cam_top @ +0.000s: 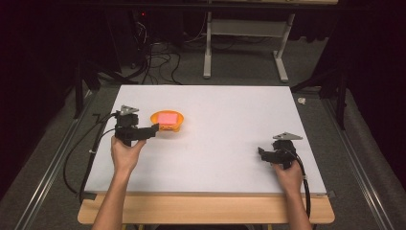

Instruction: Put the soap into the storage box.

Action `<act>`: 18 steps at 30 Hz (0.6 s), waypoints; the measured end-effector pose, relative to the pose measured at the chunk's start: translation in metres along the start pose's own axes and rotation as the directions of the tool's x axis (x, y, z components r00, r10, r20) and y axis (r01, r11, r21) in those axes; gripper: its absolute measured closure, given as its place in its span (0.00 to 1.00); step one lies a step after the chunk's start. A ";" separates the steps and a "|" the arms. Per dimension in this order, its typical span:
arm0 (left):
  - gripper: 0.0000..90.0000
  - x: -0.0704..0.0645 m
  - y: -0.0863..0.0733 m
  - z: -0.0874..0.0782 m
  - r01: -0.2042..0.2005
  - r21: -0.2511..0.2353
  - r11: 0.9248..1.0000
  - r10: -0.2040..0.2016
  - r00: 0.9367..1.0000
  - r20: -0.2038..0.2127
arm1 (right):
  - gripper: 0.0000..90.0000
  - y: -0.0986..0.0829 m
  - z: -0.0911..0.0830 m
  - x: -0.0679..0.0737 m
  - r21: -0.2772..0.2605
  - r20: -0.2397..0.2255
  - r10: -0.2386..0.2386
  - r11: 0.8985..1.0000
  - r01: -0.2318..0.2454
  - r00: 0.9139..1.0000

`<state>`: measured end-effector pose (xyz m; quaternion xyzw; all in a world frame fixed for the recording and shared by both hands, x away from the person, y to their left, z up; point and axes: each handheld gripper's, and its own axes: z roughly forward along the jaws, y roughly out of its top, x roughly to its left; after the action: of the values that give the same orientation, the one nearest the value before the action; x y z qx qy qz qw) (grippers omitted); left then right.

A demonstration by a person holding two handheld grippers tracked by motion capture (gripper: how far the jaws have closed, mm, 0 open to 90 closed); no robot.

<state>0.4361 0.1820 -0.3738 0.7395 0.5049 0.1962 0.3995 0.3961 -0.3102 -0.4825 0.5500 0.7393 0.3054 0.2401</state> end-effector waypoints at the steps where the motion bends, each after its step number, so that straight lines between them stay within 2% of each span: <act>1: 0.18 0.000 -0.001 -0.001 -0.004 0.000 1.000 0.004 1.000 -0.003 | 0.26 0.000 0.000 0.000 0.000 0.001 0.000 1.000 0.000 1.000; 11: 0.18 -0.002 -0.010 -0.009 -0.009 -0.007 1.000 0.009 1.000 0.022 | 0.26 0.000 0.000 0.000 0.000 0.001 0.000 1.000 0.000 1.000; 18: 0.18 -0.004 -0.017 -0.012 -0.015 -0.012 1.000 0.015 1.000 0.023 | 0.26 0.000 0.000 0.000 0.000 0.000 0.000 1.000 0.000 1.000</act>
<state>0.4159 0.1863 -0.3795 0.7432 0.4935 0.1934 0.4082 0.3962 -0.3103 -0.4825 0.5500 0.7394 0.3054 0.2400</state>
